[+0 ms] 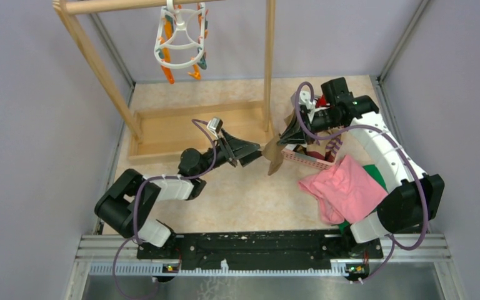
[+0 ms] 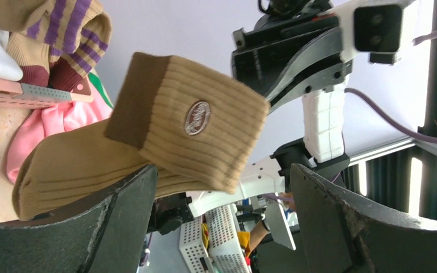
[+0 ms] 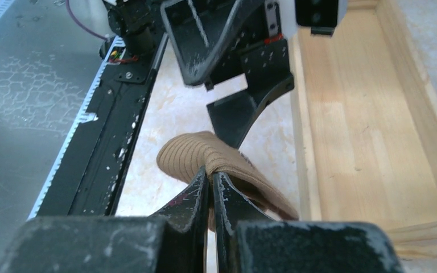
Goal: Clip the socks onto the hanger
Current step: Pick up the sock from the bin.
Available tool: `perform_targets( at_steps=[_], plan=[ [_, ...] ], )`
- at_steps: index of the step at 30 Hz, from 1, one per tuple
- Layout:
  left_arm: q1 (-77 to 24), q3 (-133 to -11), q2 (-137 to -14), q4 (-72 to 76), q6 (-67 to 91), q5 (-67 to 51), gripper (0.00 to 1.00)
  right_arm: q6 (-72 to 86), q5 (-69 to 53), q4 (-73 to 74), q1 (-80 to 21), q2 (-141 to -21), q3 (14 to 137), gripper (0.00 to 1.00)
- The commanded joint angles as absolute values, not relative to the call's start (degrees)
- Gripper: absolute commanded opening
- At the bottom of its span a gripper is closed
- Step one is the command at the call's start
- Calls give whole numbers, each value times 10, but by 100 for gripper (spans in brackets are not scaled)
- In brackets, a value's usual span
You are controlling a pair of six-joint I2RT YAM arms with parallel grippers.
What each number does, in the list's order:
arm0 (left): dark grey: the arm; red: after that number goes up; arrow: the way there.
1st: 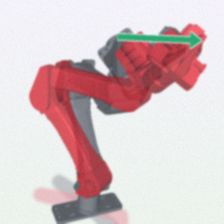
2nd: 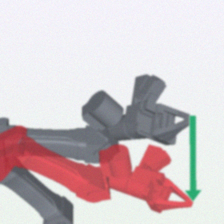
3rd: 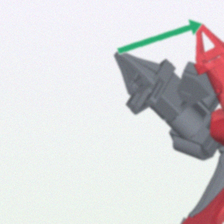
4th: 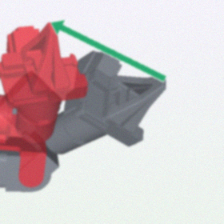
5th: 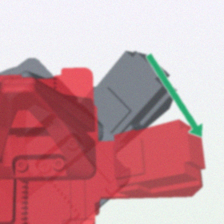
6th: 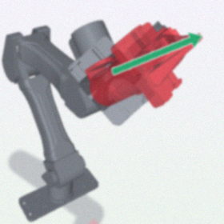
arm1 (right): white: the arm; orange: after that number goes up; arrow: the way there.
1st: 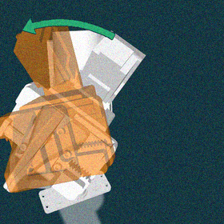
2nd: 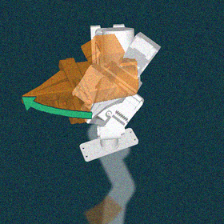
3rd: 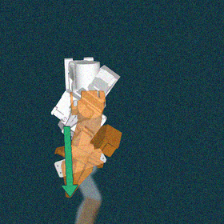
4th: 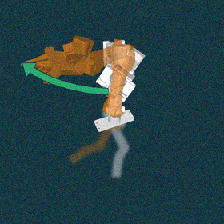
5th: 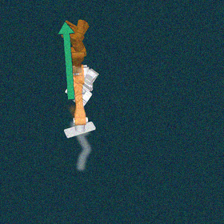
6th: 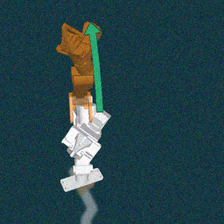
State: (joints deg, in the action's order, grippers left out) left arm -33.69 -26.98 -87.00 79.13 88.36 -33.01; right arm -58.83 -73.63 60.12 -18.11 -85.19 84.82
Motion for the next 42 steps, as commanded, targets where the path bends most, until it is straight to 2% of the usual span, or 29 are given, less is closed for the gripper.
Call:
perform_targets(
  at_steps=[1,9,19,22,24,26,28,30,32,35,36,38,40,42],
  plan=[
    [-344,-258,-837,767,896,-286,93,-565,-756,540,-185,-824,820,2],
    [-371,-276,-890,801,972,-279,87,-531,-753,486,-198,-817,790,2],
    [-388,-259,-908,816,976,-229,65,-571,-744,504,-204,-810,768,3],
    [-387,-259,-921,835,976,-227,52,-598,-745,523,-204,-807,764,3],
    [-387,-258,-931,850,978,-226,27,-612,-745,533,-204,-806,764,3],
    [-384,-260,-941,863,974,-231,14,-624,-745,544,-204,-804,764,3],
    [-379,-268,-950,874,962,-244,2,-632,-744,550,-204,-804,762,3],
    [-369,-275,-953,893,932,-260,0,-637,-743,554,-204,-804,759,5],
    [-353,-290,-946,903,882,-291,0,-637,-742,557,-204,-805,757,9],
    [-328,-330,-902,836,723,-371,0,-605,-742,557,-202,-808,756,25],
    [-326,-344,-875,779,677,-391,0,-592,-745,556,-201,-809,756,31],
    [-331,-377,-808,589,452,-392,0,-577,-757,558,-194,-807,753,43],
    [-353,-404,-744,400,252,-331,0,-574,-775,571,-182,-807,752,55],
    [-371,-400,-698,321,123,-287,0,-557,-792,572,-169,-807,754,66]
  ],
)
